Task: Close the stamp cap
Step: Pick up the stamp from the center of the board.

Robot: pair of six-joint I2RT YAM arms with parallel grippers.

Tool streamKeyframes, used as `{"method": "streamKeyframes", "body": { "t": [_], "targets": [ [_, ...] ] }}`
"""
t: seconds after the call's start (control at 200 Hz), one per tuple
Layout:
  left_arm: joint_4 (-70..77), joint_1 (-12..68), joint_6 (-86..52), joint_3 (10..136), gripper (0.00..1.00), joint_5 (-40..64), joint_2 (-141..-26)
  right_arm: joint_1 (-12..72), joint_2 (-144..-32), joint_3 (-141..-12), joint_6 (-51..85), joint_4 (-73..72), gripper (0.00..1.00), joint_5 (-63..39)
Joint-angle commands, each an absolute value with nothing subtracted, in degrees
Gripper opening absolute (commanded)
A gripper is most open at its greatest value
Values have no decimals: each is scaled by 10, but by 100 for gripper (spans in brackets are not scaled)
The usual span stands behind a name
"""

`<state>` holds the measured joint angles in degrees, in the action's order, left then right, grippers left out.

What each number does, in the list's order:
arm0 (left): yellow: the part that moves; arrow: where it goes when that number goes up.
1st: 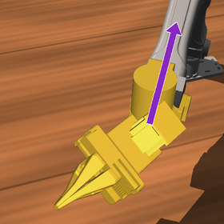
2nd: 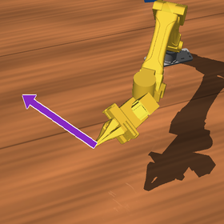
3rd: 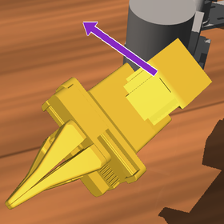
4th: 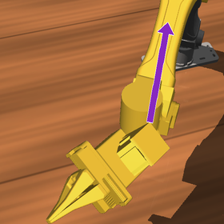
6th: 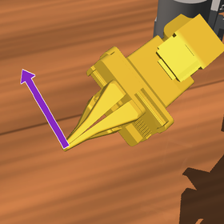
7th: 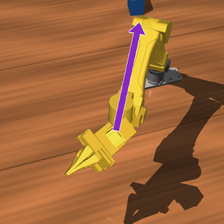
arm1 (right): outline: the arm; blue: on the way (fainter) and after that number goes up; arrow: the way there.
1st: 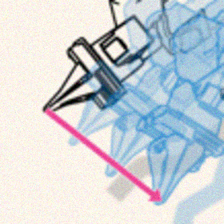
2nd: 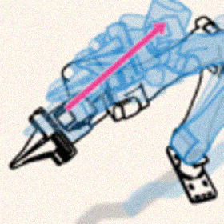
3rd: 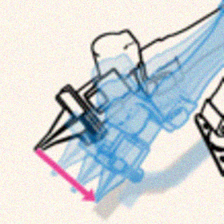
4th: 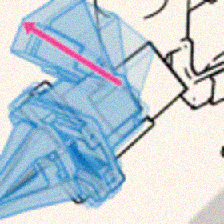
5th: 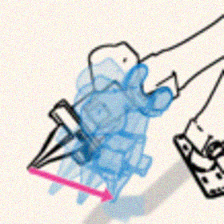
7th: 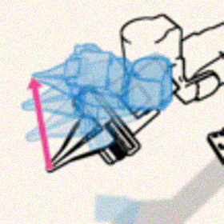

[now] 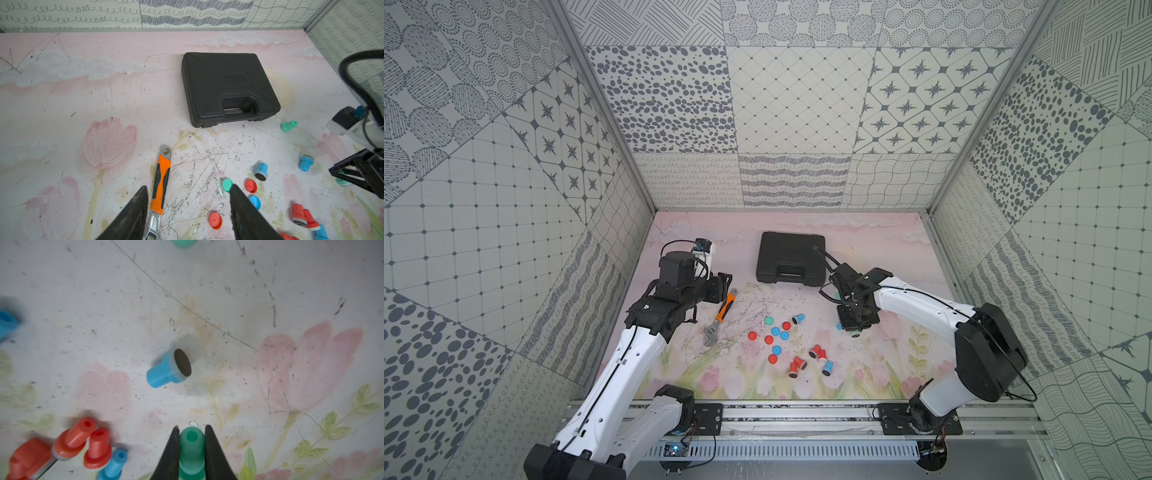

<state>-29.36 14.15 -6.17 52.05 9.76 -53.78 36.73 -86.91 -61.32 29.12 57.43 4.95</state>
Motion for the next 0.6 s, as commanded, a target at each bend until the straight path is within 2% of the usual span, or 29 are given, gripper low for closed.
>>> {"method": "streamKeyframes", "body": {
  "t": [0.0,0.14,0.27,0.41,0.59],
  "targets": [
    [-242,142,-98,521,62,163,-544,378,-819,-637,364,507,5,6],
    [-185,152,-163,515,62,208,-551,387,-757,-621,470,377,4,-40],
    [-120,197,-198,508,62,204,-553,397,-724,-596,572,241,1,-52],
    [-69,266,-204,508,61,183,-570,418,-722,-577,662,102,2,-59],
    [0,337,-214,502,61,178,-608,447,-740,-585,744,4,2,-50]
  ]
}}
